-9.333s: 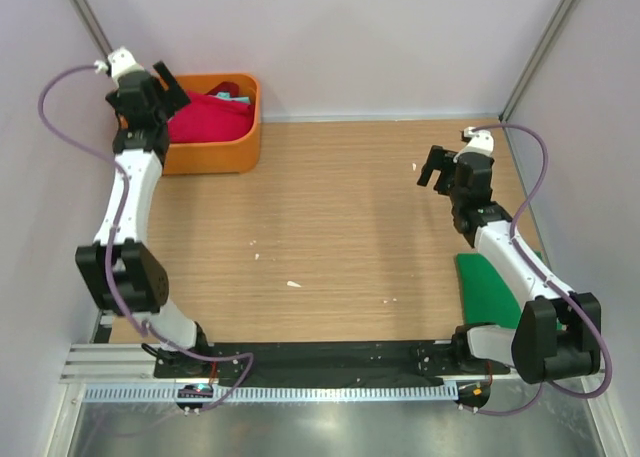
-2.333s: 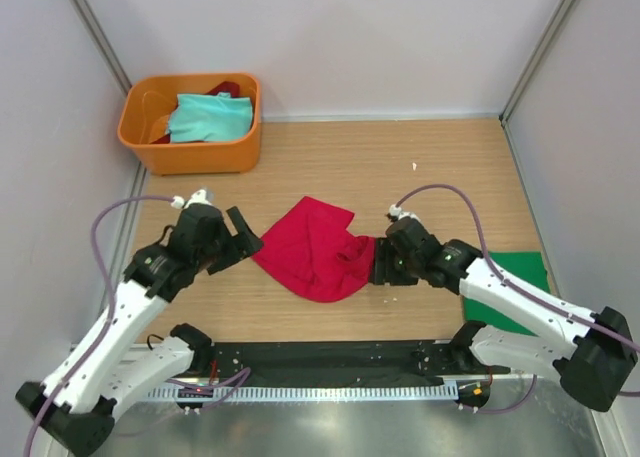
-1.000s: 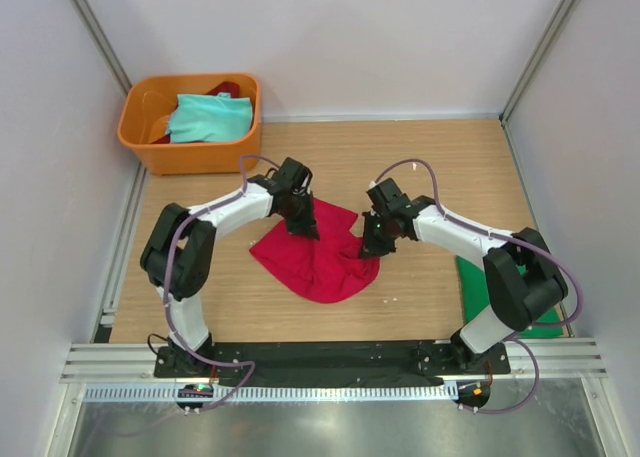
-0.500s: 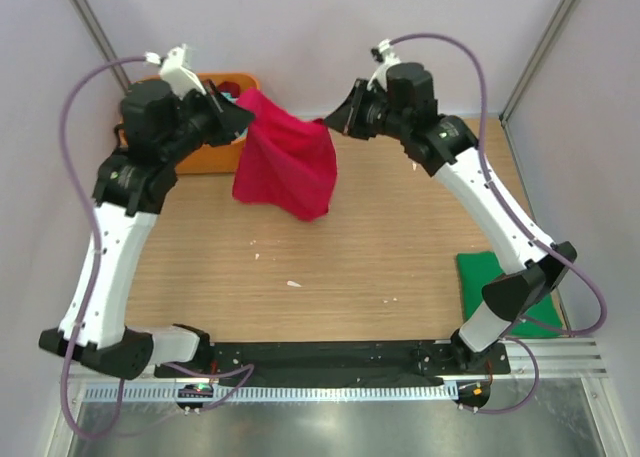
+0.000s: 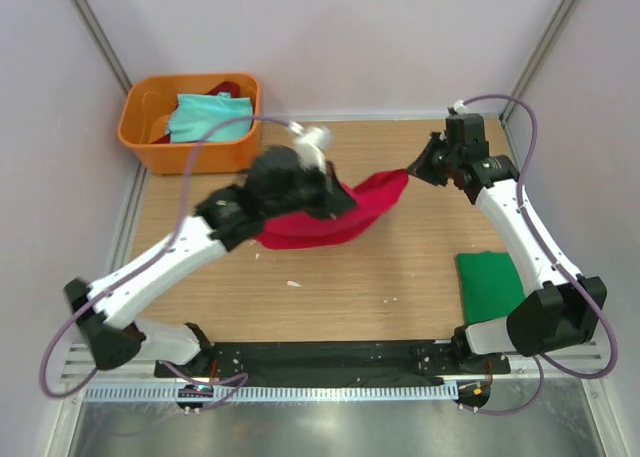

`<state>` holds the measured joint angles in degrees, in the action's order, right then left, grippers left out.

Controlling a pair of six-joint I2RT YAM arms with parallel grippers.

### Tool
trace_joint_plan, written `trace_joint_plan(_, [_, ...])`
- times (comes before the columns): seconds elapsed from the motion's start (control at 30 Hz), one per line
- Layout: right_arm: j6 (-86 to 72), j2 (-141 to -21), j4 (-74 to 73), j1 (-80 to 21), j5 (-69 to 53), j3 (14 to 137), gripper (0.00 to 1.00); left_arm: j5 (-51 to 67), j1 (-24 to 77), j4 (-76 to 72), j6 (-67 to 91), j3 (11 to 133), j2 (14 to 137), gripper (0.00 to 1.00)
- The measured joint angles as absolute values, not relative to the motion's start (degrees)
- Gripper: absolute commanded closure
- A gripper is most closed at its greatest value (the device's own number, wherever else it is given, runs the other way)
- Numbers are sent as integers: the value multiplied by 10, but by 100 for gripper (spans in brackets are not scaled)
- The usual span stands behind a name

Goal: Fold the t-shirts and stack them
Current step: Flatten the tshirt out

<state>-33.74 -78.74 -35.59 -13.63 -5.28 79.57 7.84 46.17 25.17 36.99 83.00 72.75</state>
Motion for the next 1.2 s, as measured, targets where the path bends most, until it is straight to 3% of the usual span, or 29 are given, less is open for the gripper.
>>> trace_joint_plan(0.03, [-334, -788, -363, -117, -50, 770, 98, 73, 505, 254, 368, 817, 756, 92])
trace_joint_plan(0.1, [-326, -792, -385, -81, -45, 738, 79, 68, 579, 268, 358, 812, 824, 61])
trace_joint_plan(0.13, [-321, -794, -396, -68, -42, 731, 72, 77, 604, 269, 351, 813, 851, 31])
trace_joint_plan(0.17, [-317, -798, -405, -56, -38, 729, 62, 84, 625, 270, 345, 815, 876, 11])
trace_joint_plan(0.2, [-304, -804, -416, -41, -30, 729, 62, 98, 657, 282, 343, 816, 912, 8])
trace_joint_plan(0.27, [-293, -807, -427, -41, -30, 729, 59, 96, 659, 300, 324, 816, 918, 7])
trace_joint_plan(0.4, [-267, -807, -447, -52, -41, 729, 56, 79, 604, 311, 303, 816, 878, 19])
trace_joint_plan(0.57, [-252, -812, -438, -102, -94, 706, 53, 70, 445, 333, 300, 826, 850, 21])
trace_joint_plan(0.7, [-259, -817, -420, -150, -114, 640, 53, 90, 351, 359, 293, 856, 932, 20])
trace_joint_plan(1.0, [-296, -844, -389, -99, -109, 570, 53, 176, 361, 369, 290, 906, 1170, 18])
trace_joint_plan(1.2, [-303, -880, -358, -72, -116, 557, 55, 166, 362, 373, 312, 956, 1216, 26])
